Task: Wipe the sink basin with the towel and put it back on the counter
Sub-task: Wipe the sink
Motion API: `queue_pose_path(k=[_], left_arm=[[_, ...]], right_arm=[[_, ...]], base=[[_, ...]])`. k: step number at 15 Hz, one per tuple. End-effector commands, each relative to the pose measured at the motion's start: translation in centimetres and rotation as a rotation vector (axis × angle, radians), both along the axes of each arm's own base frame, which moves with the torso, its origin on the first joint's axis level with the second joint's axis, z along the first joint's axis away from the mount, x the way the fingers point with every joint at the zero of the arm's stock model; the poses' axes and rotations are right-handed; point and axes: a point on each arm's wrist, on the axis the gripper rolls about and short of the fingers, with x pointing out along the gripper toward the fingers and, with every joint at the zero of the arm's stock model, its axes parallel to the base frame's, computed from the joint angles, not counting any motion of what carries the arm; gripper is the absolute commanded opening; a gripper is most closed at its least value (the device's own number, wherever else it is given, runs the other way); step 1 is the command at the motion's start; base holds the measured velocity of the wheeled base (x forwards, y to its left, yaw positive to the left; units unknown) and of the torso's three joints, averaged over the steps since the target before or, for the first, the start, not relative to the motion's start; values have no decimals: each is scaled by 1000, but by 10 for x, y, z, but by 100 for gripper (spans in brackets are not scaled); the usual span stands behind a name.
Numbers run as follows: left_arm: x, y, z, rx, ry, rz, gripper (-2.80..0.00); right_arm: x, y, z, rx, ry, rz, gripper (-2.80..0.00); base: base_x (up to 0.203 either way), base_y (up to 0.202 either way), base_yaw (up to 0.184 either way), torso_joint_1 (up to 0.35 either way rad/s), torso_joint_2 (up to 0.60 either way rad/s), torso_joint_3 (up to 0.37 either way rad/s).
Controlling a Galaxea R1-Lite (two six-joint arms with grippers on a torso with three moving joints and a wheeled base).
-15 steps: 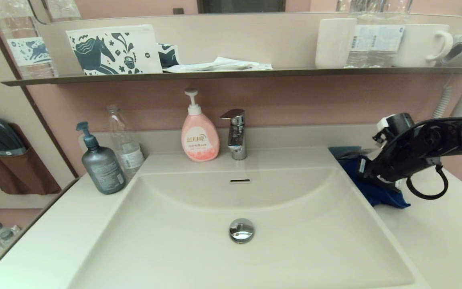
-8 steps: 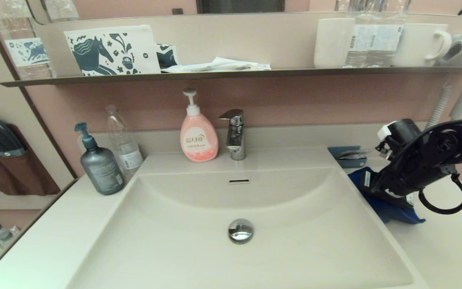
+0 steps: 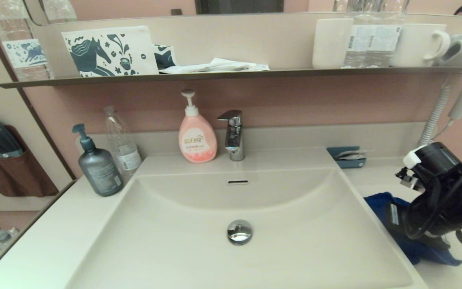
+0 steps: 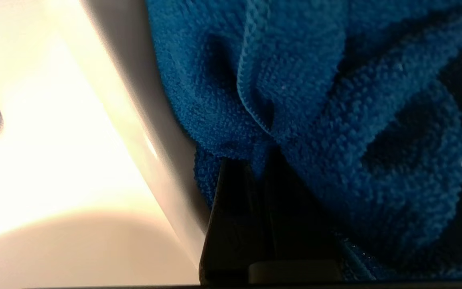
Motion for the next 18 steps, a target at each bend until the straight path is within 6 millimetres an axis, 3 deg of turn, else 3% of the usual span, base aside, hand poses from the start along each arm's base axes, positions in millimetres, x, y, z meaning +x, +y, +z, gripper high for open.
queue_pose_path(k=[1,3,5,7,10,18], left_arm=[[0,0,0,0,1,0,-280],[0,0,0,0,0,0,-280],[0,0,0,0,1,0,-280],[0,0,0,0,1,0,-280],[0,0,0,0,1,0,-280],[0,0,0,0,1,-1,-280]], right_arm=[[-31,-4,21,44,-48,28,-280],[-42,-22,39,39,-94,5,-280],[-39,-48,59,14,-150,-55,-280],[-31,-74,83,-23,-240,-102,-280],[-10,-92,114,-65,-358,-153,-280],[41,-118,132,-276,-433,-308,-280]], base=[[0,0,0,0,0,0],[0,0,0,0,0,0],[0,0,0,0,0,0],[0,0,0,0,0,0],[0,0,0,0,0,0],[0,0,0,0,0,0]])
